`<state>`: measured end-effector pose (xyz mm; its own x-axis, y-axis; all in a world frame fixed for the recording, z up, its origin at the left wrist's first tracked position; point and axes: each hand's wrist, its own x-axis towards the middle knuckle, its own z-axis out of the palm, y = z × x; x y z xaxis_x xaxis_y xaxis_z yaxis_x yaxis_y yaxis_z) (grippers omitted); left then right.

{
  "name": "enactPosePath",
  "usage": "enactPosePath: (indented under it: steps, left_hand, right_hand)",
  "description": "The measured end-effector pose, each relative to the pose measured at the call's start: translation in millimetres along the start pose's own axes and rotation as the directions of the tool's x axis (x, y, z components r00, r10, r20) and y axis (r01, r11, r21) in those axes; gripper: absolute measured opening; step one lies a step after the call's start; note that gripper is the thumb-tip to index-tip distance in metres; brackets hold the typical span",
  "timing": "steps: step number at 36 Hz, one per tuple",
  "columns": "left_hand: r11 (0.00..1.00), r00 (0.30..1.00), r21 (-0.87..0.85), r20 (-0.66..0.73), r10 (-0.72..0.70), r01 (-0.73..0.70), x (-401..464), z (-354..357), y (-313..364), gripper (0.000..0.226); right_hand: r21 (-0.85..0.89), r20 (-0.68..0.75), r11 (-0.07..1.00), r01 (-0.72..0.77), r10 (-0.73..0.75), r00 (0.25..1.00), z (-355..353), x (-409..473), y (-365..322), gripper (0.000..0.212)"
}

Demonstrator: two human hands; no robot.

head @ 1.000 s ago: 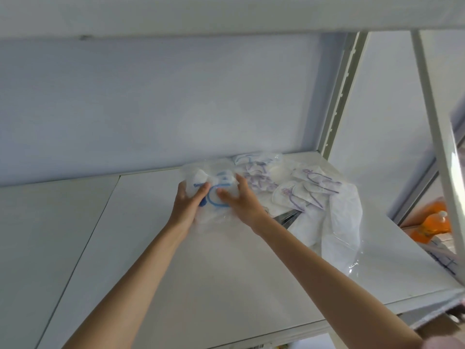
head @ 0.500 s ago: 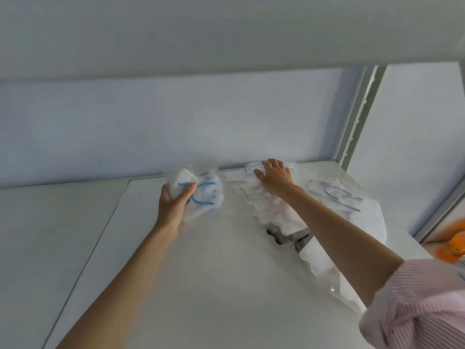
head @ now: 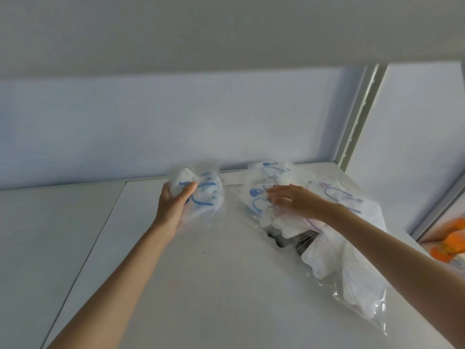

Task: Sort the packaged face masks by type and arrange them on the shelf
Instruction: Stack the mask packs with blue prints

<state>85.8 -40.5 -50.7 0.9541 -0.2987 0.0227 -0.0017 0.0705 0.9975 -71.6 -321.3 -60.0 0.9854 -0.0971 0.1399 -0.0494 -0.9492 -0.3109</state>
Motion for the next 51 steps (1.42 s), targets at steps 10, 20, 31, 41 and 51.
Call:
enactPosePath:
  steps: [10, 20, 31, 41, 51]
  left_hand:
    - [1.0, 1.0, -0.001, 0.019, 0.013, -0.013, -9.7, 12.3, -1.3, 0.029]
    - [0.998, 0.999, 0.034, 0.008, 0.048, -0.048, -25.1, 3.9, 3.7, 0.029]
    - [0.998, 0.999, 0.033, 0.015, 0.049, -0.049, -29.3, -4.7, 6.4, 0.028]
    - [0.998, 0.997, 0.033, 0.041, 0.061, -0.062, -36.4, 3.5, 3.0, 0.03]
    - [0.996, 0.99, 0.082, 0.129, -0.054, 0.044, -42.7, 13.8, -1.7, 0.038]
  right_hand:
    - [-0.088, -0.252, 0.816, -0.572, 0.537, 0.805, -10.6, -6.6, -22.0, 0.078]
    - [-0.147, -0.13, 0.65, -0.746, 0.735, 0.666, -11.2, 5.6, -29.4, 0.109]
    - [0.354, -0.221, 0.695, -0.626, 0.713, 0.666, -21.0, 0.1, -19.1, 0.057]
    - [0.974, 0.097, 0.154, -0.166, 0.378, 0.921, -58.2, -16.6, -71.7, 0.026]
    - [0.68, 0.263, 0.589, -0.436, 0.359, 0.895, -37.6, -7.6, -118.0, 0.029]
